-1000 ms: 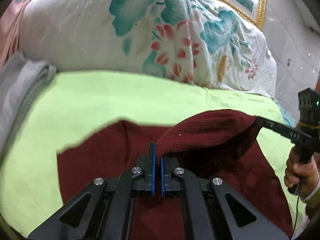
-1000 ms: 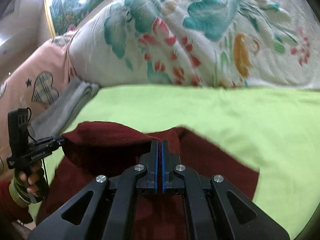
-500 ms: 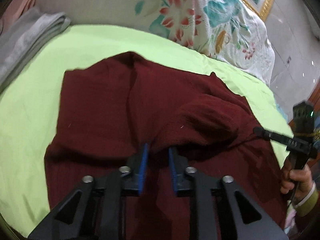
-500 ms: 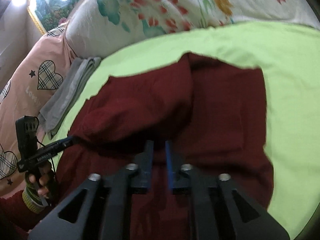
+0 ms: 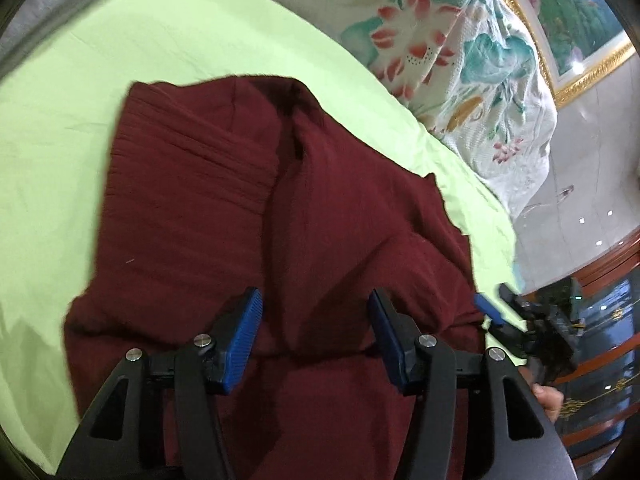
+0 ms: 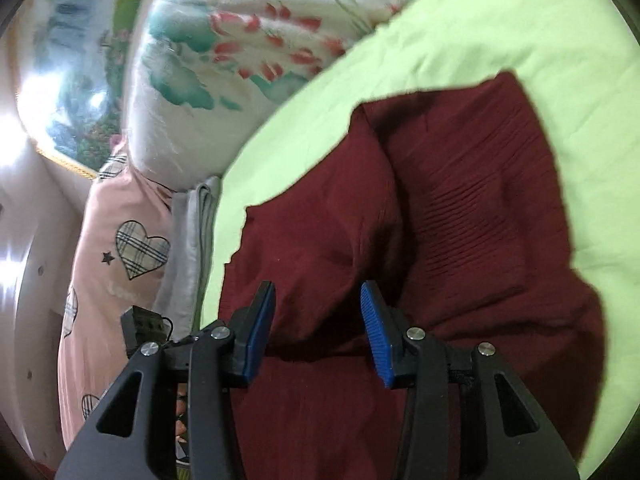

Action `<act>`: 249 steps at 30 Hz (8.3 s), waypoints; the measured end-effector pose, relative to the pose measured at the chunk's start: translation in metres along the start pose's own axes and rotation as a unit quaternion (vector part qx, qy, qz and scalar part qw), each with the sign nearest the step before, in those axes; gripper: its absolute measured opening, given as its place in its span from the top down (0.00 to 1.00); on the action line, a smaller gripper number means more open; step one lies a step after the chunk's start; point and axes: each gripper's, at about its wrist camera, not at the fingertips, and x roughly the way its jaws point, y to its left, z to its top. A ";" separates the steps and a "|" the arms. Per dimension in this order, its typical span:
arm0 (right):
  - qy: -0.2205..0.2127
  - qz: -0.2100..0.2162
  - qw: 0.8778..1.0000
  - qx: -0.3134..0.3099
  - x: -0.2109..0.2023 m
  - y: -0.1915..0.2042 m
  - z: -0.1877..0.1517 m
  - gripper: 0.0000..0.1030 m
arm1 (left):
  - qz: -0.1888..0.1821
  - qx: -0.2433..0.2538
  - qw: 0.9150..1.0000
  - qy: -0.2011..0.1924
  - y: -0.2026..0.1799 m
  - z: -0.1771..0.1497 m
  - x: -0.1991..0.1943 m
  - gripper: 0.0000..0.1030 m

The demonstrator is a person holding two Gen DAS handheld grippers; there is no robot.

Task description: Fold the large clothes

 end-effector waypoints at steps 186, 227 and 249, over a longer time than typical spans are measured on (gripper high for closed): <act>-0.102 -0.066 0.992 -0.021 -0.037 -0.055 0.054 0.63 | 0.054 0.034 0.992 -0.110 0.038 0.045 -0.027 0.79; -0.098 -0.061 0.990 -0.075 -0.021 -0.005 -0.027 0.54 | 0.047 -0.005 0.995 -0.089 0.023 -0.043 -0.044 0.66; -0.044 -0.066 0.991 -0.105 0.068 0.065 -0.033 0.86 | -0.005 -0.107 0.990 -0.095 0.057 -0.079 -0.042 0.48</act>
